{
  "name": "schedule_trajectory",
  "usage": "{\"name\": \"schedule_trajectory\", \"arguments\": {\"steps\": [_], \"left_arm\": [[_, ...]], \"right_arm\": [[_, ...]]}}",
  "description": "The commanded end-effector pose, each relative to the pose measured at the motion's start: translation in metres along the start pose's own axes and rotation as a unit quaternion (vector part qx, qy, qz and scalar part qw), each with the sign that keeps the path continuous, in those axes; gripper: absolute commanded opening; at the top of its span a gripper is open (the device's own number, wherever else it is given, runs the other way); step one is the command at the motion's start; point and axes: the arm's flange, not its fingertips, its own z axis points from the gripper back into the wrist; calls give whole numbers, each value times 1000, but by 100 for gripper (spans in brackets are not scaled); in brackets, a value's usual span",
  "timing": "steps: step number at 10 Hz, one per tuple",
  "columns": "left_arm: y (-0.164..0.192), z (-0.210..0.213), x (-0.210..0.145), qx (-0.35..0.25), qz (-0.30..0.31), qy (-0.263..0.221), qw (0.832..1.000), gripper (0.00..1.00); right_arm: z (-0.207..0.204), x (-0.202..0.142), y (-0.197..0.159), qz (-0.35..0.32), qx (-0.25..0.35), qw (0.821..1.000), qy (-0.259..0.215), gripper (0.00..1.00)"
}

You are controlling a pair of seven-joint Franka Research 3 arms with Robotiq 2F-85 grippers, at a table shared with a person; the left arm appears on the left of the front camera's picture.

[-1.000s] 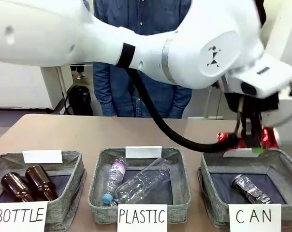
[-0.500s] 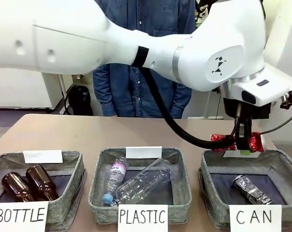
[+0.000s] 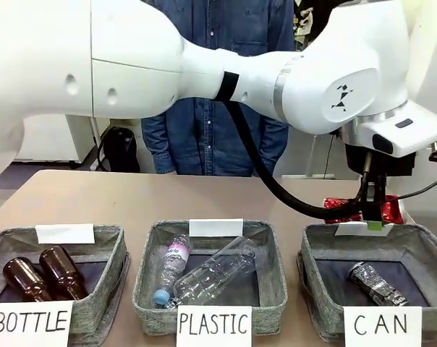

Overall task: Sort the can waste into the basket.
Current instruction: Pick up the can waste from the table and place it in the right Fabric basket.

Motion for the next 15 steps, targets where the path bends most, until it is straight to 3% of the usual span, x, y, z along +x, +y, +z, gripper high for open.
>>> {"name": "schedule_trajectory", "arguments": {"steps": [1, 7, 8, 9, 10, 11, 12, 13, 15], "left_arm": [[3, 5, 4, 7, -17, 8, 1000, 100], [-7, 13, -2, 10, -20, 6, 1000, 100], [-16, 24, -12, 4, -23, -3, 1000, 100], [-30, 43, -36, -11, 12, 4, 1000, 100], [-47, 65, -66, -14, 81, 12, 997, 100], [-64, 89, -103, -28, 180, -2, 983, 100], [-84, 109, -145, -64, 282, -19, 957, 100], [-117, 128, -194, -89, 384, -30, 918, 100], [-179, 153, -269, -118, 513, -110, 843, 100]], "right_arm": [[3, 0, -3, 10, 0, 1000, 2, 100], [0, 0, 0, 0, 0, 1000, 0, 100], [-3, -5, 0, 8, -2, 1000, 25, 100], [-14, -18, 4, 14, 7, 999, 43, 100], [-32, -38, 9, 39, 17, 995, 92, 100], [-58, -59, 17, 64, -2, 992, 111, 100], [-84, -81, 26, 80, -21, 987, 135, 100], [-110, -109, 35, 100, -27, 980, 171, 100], [-150, -165, 51, 153, 2, 954, 256, 100]]}}
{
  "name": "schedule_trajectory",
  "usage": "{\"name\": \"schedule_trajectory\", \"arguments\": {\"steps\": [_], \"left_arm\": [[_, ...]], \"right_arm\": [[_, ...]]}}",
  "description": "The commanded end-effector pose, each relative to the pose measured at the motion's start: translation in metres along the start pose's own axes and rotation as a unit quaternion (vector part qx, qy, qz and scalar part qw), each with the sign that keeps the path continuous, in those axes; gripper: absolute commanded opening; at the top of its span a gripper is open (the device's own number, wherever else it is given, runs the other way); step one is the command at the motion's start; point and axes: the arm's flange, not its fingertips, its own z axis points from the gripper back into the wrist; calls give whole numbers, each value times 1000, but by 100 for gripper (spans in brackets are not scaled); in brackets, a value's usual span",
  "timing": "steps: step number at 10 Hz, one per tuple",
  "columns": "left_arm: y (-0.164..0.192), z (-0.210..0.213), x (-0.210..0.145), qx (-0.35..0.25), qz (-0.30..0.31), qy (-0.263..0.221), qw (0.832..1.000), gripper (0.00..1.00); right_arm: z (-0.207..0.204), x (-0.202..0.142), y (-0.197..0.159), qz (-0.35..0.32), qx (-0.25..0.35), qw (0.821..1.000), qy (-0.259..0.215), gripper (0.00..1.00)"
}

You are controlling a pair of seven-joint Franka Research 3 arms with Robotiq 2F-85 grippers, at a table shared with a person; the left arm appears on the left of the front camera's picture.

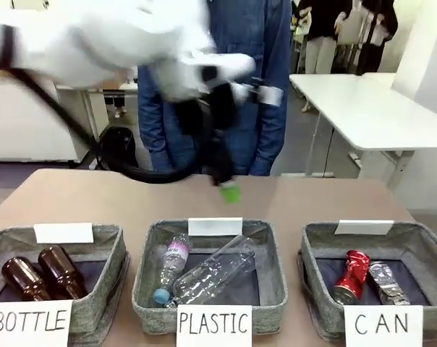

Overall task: Sort the can waste into the basket.
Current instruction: Pick up the can waste from the table and place it in the right Fabric basket.

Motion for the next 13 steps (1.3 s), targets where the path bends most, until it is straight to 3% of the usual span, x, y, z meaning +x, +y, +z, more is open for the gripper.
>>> {"name": "schedule_trajectory", "arguments": {"steps": [1, 5, 6, 7, 8, 9, 11, 12, 13], "left_arm": [[-14, 4, -96, -47, 133, -124, 982, 100], [-7, -11, -223, -83, 207, -300, 928, 100], [-5, -20, -250, -87, 232, -345, 905, 100], [-4, -34, -274, -76, 214, -366, 902, 100], [21, 36, -202, -94, 233, -298, 921, 100], [21, 36, -202, -94, 233, -298, 921, 100], [21, 36, -202, -94, 233, -298, 921, 100], [25, 37, -203, -91, 232, -308, 918, 100], [41, 24, -166, -186, 275, -278, 901, 100]], "right_arm": [[-46, -26, 26, 59, 34, 996, 63, 100], [-146, -55, 69, 37, 39, 984, 168, 100], [-169, -60, 71, 9, 41, 980, 194, 100], [-192, -65, 69, -38, 59, 969, 237, 100], [-200, -70, 65, -59, 39, 964, 256, 100], [-162, -44, 97, 18, 38, 977, 210, 100], [-162, -44, 97, 18, 38, 977, 210, 100], [-179, -42, 96, -8, 36, 972, 234, 100], [-173, -35, 83, 9, 73, 973, 217, 100]]}}
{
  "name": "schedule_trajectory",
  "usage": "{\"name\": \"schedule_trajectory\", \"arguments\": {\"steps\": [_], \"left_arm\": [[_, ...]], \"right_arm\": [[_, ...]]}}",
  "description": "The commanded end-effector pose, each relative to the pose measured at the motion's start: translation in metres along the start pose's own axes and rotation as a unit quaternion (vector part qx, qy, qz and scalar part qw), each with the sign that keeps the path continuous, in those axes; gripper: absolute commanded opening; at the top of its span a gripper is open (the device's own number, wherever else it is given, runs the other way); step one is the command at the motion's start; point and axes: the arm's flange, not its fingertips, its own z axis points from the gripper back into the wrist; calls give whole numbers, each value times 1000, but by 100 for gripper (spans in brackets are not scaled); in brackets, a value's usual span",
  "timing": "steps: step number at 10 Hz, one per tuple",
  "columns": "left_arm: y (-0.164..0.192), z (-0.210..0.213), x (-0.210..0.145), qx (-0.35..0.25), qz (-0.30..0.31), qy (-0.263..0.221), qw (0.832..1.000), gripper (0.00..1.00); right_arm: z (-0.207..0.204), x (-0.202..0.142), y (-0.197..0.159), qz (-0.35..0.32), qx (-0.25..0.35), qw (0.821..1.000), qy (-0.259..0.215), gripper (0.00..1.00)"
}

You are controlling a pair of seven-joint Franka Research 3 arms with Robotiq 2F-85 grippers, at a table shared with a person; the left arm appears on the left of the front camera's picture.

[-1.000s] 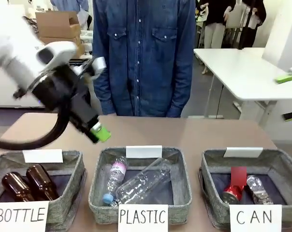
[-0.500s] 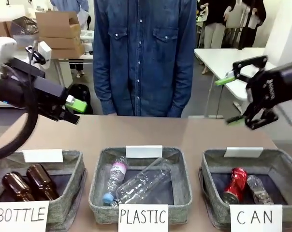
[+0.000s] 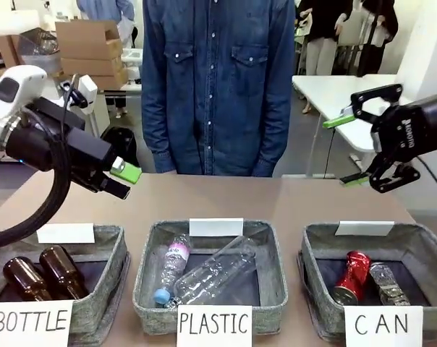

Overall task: Sort the can waste into the basket.
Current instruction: Pick up the can waste from the table and place it in the right Fabric basket.

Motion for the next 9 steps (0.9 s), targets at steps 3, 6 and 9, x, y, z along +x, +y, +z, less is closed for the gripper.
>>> {"name": "schedule_trajectory", "arguments": {"steps": [3, 6, 9], "left_arm": [[67, 18, 23, 53, 202, 14, 978, 100], [87, 26, -13, 51, 261, -68, 962, 100], [97, 22, 7, 61, 228, -1, 972, 100]], "right_arm": [[-46, 20, -24, 92, 85, 988, 96, 100], [-37, 29, -7, 82, 66, 992, 71, 100], [-37, 29, -7, 82, 66, 992, 71, 100]]}}
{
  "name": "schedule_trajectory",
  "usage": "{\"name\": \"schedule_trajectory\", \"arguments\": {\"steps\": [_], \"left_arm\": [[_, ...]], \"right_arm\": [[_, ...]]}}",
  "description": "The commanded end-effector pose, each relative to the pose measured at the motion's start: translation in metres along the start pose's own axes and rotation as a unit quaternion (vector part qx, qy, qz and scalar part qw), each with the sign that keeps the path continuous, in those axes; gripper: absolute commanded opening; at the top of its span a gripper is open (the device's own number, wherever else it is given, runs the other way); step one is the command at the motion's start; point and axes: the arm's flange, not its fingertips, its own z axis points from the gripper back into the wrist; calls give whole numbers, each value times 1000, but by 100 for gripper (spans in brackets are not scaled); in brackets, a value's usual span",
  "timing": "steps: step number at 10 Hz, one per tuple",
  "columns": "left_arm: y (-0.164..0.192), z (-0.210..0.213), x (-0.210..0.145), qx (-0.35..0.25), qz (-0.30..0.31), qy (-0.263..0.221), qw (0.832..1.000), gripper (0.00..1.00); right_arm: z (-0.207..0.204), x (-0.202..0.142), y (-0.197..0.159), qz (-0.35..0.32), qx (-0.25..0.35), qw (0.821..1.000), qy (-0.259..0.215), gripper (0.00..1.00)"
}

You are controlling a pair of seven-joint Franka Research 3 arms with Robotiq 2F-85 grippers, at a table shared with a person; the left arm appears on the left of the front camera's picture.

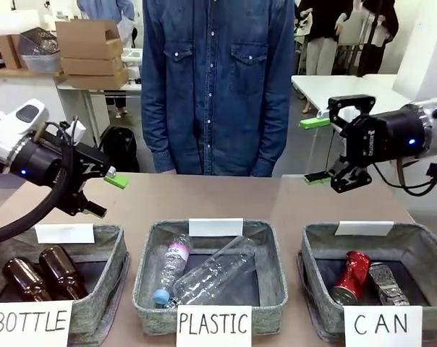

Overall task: Sort the can waste into the basket.
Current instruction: Pick up the can waste from the table and place it in the right Fabric basket.

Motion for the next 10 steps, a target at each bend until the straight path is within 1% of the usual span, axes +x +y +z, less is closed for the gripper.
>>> {"name": "schedule_trajectory", "arguments": {"steps": [1, 10], "left_arm": [[-2, 0, 5, 4, -11, 10, 1000, 100], [-2, 0, 5, 4, -11, 10, 1000, 100]], "right_arm": [[4, -5, 2, -10, -6, 1000, 1, 100], [4, -5, 2, -10, -6, 1000, 1, 100]]}}
